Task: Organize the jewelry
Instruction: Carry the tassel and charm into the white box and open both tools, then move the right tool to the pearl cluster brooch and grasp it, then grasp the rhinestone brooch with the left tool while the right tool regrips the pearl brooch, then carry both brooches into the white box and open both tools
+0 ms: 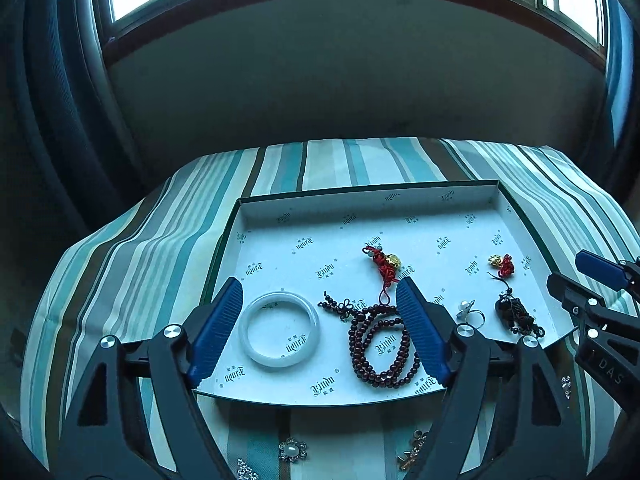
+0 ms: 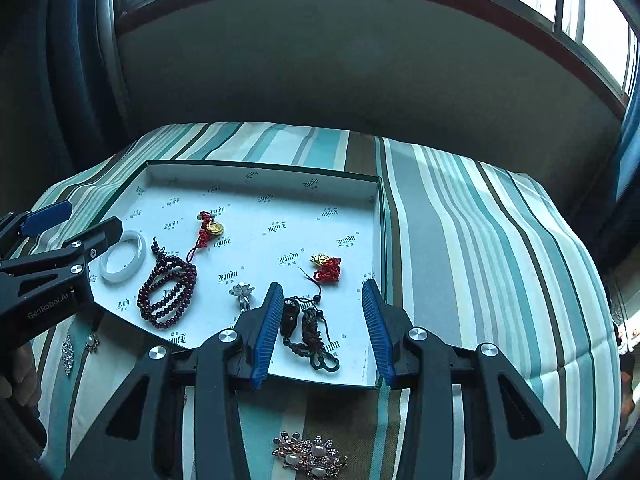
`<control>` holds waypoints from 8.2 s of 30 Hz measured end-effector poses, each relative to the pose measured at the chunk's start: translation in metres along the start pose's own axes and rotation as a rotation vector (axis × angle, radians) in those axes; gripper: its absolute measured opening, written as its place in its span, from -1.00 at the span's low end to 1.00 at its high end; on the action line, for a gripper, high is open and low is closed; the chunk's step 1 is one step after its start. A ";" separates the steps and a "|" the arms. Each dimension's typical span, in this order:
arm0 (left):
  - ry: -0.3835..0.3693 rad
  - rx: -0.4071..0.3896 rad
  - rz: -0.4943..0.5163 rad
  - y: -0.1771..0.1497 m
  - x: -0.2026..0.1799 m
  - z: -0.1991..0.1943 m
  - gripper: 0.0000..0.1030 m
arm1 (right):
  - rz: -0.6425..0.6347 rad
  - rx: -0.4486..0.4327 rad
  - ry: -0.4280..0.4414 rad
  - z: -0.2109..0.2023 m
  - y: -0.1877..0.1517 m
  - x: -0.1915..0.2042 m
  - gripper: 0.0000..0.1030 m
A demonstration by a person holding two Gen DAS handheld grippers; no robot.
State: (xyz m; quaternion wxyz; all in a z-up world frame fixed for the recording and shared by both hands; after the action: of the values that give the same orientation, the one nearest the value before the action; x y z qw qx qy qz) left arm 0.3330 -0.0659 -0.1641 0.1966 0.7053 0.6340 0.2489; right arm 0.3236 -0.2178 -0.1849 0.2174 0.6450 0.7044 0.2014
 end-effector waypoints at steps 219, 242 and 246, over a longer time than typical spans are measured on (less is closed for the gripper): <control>-0.039 0.049 0.010 -0.049 0.045 -0.016 -0.77 | -0.010 -0.016 0.121 -0.025 -0.010 0.023 -0.25; 0.001 0.119 0.056 0.048 0.022 0.107 -0.77 | 0.020 0.042 0.107 0.077 0.072 0.019 -0.25; -0.004 0.161 0.053 0.050 0.025 0.117 -0.76 | 0.017 0.070 0.101 0.089 0.073 0.020 -0.25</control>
State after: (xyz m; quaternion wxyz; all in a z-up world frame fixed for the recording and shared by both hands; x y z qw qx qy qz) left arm 0.4446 -0.0425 -0.2254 0.1338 0.7359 0.6327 0.2006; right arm 0.4326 -0.1915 -0.2178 0.1573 0.6473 0.7154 0.2108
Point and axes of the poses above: each gripper's, at about its wrist camera, not at the fingertips, and z roughly the way its jaws point, x to its left, y to its top, the point moved 8 cm from there along z, roughly the way its jaws point, and after that the axes turned 9 degrees about x, right-handed, at the moved point
